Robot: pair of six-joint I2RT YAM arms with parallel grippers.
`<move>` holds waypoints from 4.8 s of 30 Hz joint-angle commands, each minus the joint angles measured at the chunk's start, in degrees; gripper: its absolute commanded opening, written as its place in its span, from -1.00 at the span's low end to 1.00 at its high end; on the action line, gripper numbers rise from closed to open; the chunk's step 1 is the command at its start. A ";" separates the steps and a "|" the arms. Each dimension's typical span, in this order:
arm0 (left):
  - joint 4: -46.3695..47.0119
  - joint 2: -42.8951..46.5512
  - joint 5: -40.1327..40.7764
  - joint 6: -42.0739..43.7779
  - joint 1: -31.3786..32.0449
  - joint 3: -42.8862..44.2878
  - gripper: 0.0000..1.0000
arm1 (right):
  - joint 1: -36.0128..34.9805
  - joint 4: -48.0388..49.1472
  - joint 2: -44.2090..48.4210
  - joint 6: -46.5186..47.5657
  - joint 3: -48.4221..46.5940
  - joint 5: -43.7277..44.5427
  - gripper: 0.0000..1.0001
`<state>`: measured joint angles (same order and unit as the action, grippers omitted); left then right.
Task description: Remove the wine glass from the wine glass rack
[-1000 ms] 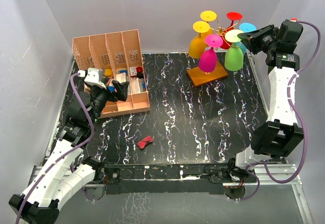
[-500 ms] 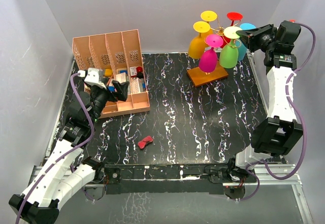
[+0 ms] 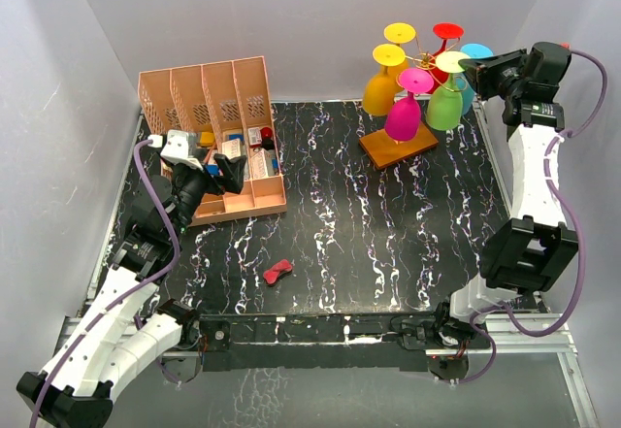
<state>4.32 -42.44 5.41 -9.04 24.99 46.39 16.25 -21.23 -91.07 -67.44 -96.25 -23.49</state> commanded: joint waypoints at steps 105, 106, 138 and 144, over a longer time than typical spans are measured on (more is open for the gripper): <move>85.52 -36.89 -40.68 -81.91 6.16 -11.28 0.60 | -30.44 90.79 41.88 -48.47 78.75 10.97 -0.85; 85.54 -37.27 -40.78 -82.00 6.30 -11.04 0.60 | -30.46 91.17 41.85 -48.57 78.82 11.00 -0.85; 80.92 -38.33 -40.15 -78.83 8.66 -9.94 0.26 | -31.89 84.35 44.20 -46.82 75.77 9.75 -0.85; 82.49 -39.13 -39.96 -79.74 8.77 -9.45 -0.12 | -31.93 80.96 45.56 -46.89 78.22 10.04 -0.84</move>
<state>82.35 -82.06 -34.06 -88.38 33.47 34.76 -15.38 60.40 -46.85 -114.76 -18.24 -14.33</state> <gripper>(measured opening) 0.496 0.100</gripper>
